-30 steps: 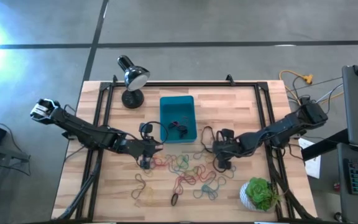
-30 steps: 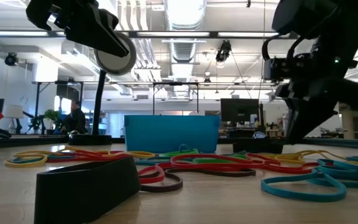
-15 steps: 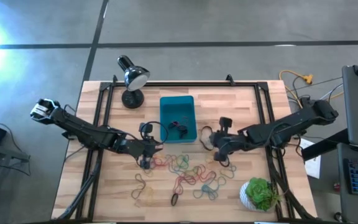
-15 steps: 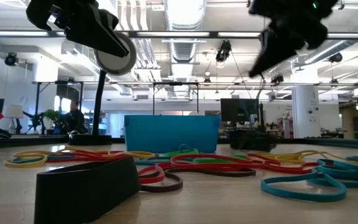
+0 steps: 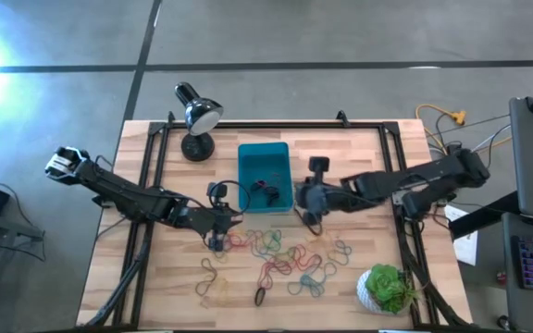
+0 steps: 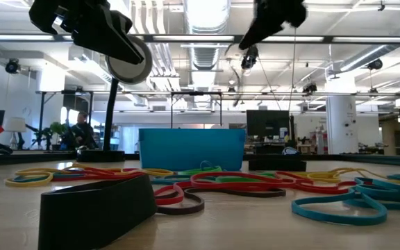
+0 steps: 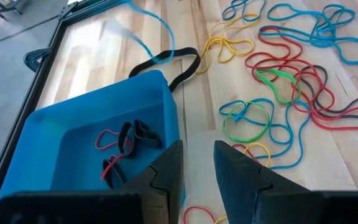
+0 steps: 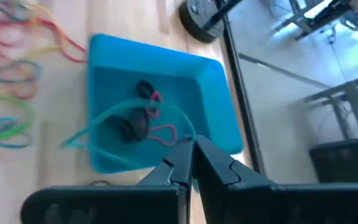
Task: Pick and place rubber bands into bin
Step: Put the blue rubber band into the blue bin
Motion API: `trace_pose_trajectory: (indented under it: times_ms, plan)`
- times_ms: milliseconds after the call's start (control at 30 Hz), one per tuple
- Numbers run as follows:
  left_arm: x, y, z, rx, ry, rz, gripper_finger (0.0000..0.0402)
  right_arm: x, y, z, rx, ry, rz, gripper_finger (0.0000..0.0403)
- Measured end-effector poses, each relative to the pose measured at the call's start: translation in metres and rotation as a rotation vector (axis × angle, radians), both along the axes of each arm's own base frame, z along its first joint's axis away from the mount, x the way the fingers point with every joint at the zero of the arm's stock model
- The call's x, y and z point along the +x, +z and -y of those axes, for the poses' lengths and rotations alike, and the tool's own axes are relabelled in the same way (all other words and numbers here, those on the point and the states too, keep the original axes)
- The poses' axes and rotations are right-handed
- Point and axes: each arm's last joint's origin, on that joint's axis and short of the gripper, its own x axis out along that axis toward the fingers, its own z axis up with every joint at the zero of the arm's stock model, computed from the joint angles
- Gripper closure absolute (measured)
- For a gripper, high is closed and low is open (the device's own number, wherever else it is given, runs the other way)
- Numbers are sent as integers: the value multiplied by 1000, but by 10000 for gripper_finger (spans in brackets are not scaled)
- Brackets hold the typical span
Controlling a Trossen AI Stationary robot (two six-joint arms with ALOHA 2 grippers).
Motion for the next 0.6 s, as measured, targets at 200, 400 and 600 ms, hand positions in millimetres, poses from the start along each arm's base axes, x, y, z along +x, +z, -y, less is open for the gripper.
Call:
trace_pose_trajectory:
  times_ms: [200,400,600]
  plan:
    - [-1,-2,0,4,0,-9,327,31,-11,31,19,-19,-64,395]
    - [-2,-4,-1,8,-1,-20,327,54,-41,62,89,-56,-153,395]
    - [-2,-5,-1,9,-1,-21,327,65,-65,78,264,-9,-207,386]
